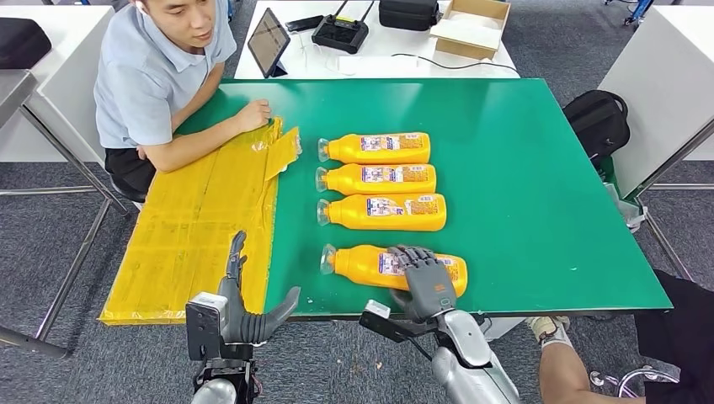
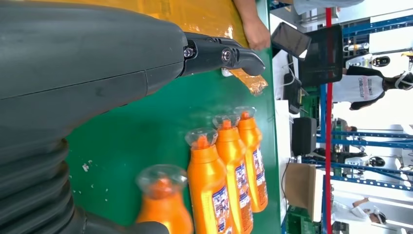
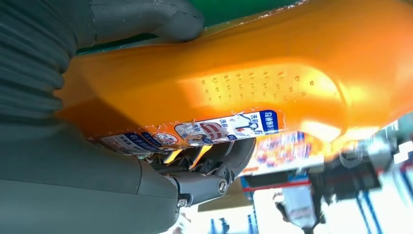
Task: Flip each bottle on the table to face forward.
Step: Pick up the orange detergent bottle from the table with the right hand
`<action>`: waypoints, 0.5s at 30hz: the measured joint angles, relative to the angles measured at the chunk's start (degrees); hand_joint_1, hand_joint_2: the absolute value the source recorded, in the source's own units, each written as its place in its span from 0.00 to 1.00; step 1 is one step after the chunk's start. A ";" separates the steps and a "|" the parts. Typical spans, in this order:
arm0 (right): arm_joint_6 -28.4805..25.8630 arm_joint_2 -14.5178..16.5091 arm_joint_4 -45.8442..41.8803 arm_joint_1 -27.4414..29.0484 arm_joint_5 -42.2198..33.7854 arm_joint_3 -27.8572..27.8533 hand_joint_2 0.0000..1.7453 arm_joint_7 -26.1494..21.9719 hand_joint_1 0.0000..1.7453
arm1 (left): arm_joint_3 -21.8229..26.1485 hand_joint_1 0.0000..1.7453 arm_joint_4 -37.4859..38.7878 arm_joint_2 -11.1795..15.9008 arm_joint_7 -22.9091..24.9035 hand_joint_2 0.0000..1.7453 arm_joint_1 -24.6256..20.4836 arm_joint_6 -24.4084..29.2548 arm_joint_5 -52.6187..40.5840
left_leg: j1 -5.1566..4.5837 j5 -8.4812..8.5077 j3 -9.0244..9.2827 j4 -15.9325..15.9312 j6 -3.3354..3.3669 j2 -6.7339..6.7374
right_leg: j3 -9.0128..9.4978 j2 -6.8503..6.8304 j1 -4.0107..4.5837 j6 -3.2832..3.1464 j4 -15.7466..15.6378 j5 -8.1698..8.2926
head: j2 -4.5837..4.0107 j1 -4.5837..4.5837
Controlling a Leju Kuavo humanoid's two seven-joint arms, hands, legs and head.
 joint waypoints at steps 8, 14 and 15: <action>-3.48 1.24 -7.69 4.77 -12.55 -2.93 1.00 -9.80 1.00 | -0.60 0.00 0.86 0.00 -1.13 1.00 -1.05 -0.71 2.41 | 0.01 0.01 -0.25 0.00 0.00 0.00 | -0.23 0.00 0.01 0.00 0.02 0.00 | 0.00 -0.01; -4.74 2.27 -11.14 5.68 -17.63 -4.74 1.00 -13.88 0.99 | -1.07 0.00 1.51 -0.02 -0.29 1.00 -2.31 -2.06 4.79 | -0.01 0.01 -0.33 0.00 0.00 0.01 | -0.29 0.00 -0.01 0.01 0.02 0.01 | 0.00 0.00; -4.88 2.39 -11.56 5.70 -17.96 -4.95 1.00 -14.15 0.99 | -1.16 0.00 1.54 -0.02 -0.27 1.00 -2.47 -2.06 4.89 | -0.01 0.01 -0.33 0.00 0.00 0.01 | -0.29 0.00 -0.01 0.01 0.02 0.01 | 0.00 -0.01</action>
